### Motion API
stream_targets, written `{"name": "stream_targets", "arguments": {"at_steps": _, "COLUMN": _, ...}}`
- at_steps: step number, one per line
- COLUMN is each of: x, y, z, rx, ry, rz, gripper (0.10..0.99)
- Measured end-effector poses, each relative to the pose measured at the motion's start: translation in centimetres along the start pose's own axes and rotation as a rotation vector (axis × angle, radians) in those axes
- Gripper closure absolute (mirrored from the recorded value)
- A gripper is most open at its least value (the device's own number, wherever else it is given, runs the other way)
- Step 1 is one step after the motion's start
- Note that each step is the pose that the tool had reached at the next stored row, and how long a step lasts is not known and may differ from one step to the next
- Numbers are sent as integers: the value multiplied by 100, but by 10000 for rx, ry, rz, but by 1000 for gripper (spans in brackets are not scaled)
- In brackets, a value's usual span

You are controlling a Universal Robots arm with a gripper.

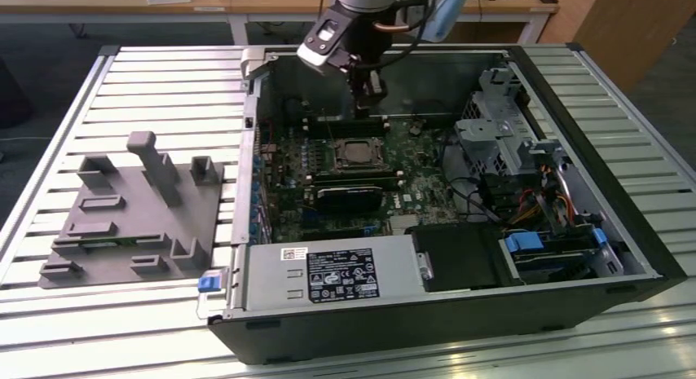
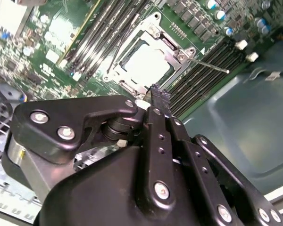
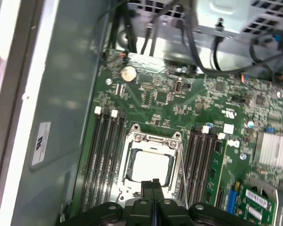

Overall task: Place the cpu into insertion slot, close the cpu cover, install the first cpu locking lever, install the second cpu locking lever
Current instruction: 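Install the first cpu locking lever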

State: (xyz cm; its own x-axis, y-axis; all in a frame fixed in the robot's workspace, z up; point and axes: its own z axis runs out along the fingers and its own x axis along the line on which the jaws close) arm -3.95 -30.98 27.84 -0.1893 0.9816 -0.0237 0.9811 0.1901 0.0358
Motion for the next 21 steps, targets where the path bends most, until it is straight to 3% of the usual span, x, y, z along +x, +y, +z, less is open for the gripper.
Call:
{"name": "stream_targets", "arguments": {"at_steps": 11, "x": 0, "y": 0, "z": 5, "rx": -32, "ry": 51, "rz": -1409, "gripper": 980}}
{"name": "stream_targets", "arguments": {"at_steps": 21, "x": 0, "y": 0, "z": 13, "rx": -74, "ry": 116, "rz": -3208, "gripper": 980}}
